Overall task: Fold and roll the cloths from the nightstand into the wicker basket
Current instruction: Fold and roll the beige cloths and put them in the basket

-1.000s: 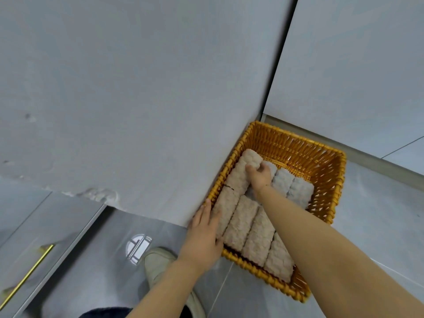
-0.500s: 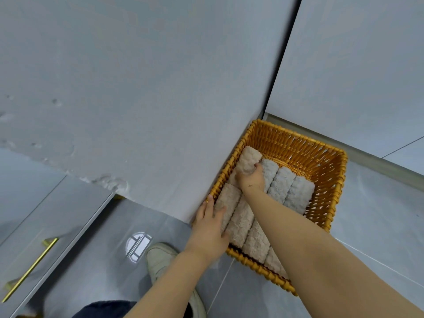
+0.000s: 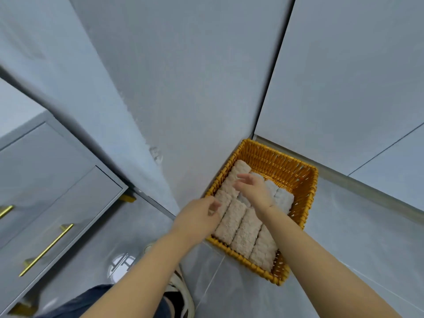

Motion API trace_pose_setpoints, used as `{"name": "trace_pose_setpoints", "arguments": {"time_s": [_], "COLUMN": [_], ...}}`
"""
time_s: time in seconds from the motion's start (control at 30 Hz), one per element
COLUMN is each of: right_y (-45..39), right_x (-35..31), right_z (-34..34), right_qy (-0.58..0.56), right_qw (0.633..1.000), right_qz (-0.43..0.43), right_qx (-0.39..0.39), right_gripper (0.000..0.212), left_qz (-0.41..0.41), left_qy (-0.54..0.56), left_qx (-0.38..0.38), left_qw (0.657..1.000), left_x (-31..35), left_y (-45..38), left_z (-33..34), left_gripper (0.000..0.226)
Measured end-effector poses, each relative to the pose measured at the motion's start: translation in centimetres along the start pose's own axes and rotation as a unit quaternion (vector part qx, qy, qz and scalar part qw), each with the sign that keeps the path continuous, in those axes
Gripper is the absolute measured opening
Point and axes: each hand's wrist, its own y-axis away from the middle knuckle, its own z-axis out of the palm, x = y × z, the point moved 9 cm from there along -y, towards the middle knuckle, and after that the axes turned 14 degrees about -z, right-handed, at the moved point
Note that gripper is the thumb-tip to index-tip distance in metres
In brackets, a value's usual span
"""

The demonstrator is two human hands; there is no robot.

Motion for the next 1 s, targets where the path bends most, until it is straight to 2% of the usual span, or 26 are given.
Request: {"name": "trace_pose_setpoints", "arguments": {"time_s": [0.13,0.27,0.47,0.7,1.0], "right_y": [4.2,7.8,14.3,17.3,19.2], "right_x": [-6.5,-12.9,-20.0,-27.1,-36.6], "right_z": [0.1,0.8,5.2,13.6,29.1], "right_qy": [0.026,0.062,0.012,-0.01,0.027], "right_qw": [0.996,0.985,0.973,0.954,0.902], "right_qz": [-0.084,-0.156,-0.211,-0.256,-0.328], "right_qx": [-0.03,-0.041,-0.098,-0.157,-0.28], "right_gripper": [0.018,0.02,0.018,0.013,0.018], "left_qz": [0.012,0.025,0.033,0.021,-0.038], "left_qy": [0.06,0.079,0.124,0.268,0.35], "left_qx": [0.049,0.096,0.167,0.287,0.409], "left_qw": [0.997,0.992,0.978,0.92,0.842], "left_x": [0.7,1.3,-0.6,-7.0,-20.5], "left_y": [4.4,9.0,15.5,21.9,28.7], "left_z": [-4.1,-8.4,-15.1,-24.1,-33.5], "left_gripper": [0.021,0.018,0.018,0.022,0.023]}}
